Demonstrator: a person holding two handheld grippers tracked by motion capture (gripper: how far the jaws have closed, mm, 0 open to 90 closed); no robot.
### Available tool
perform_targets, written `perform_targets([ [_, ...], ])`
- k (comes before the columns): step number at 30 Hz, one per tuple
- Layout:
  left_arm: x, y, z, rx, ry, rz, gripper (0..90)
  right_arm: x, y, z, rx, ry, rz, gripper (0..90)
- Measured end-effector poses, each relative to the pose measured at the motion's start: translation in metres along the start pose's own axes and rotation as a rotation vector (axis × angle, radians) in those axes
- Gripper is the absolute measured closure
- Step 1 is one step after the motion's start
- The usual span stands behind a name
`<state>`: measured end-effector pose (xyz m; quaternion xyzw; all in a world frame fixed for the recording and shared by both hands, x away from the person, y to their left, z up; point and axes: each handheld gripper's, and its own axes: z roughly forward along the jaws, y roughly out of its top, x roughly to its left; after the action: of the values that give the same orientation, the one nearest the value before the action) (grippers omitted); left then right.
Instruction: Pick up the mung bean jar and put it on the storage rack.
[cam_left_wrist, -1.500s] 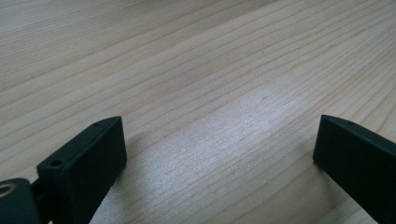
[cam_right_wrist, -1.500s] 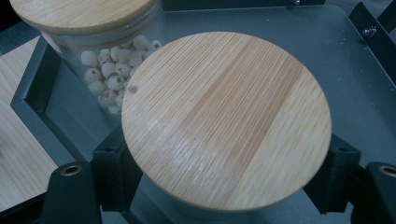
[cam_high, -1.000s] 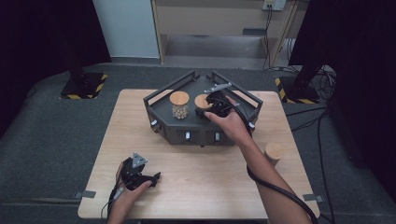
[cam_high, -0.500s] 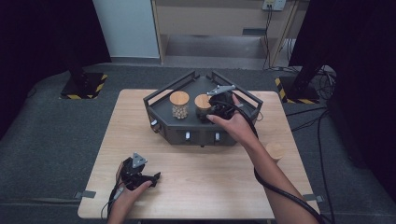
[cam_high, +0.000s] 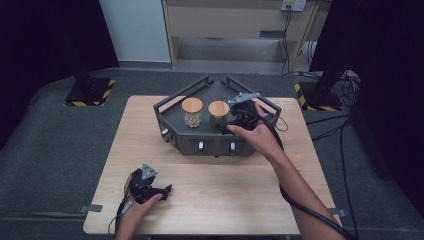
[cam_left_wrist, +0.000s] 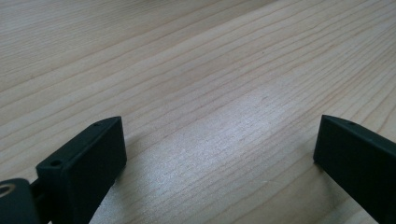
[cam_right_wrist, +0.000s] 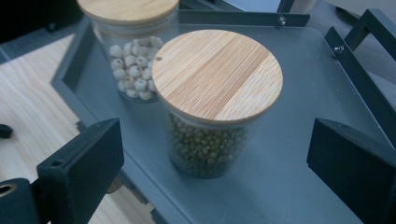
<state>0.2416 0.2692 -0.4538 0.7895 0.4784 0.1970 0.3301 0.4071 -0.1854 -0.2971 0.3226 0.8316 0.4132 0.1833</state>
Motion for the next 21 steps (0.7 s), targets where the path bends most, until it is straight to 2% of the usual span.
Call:
perform_targets([
  [6,0.000,0.000,0.000,0.000,0.001,0.000,1.0,-0.002,-0.002,-0.009,0.001,0.006,0.000,3.9],
  [16,0.000,0.000,0.000,0.000,0.001,0.000,1.0,-0.004,-0.004,-0.026,-0.008,-0.027,-0.002,5.8],
  [21,0.000,0.000,0.000,0.000,0.001,0.000,0.9,-0.007,-0.004,-0.036,-0.004,-0.028,-0.007,5.7],
])
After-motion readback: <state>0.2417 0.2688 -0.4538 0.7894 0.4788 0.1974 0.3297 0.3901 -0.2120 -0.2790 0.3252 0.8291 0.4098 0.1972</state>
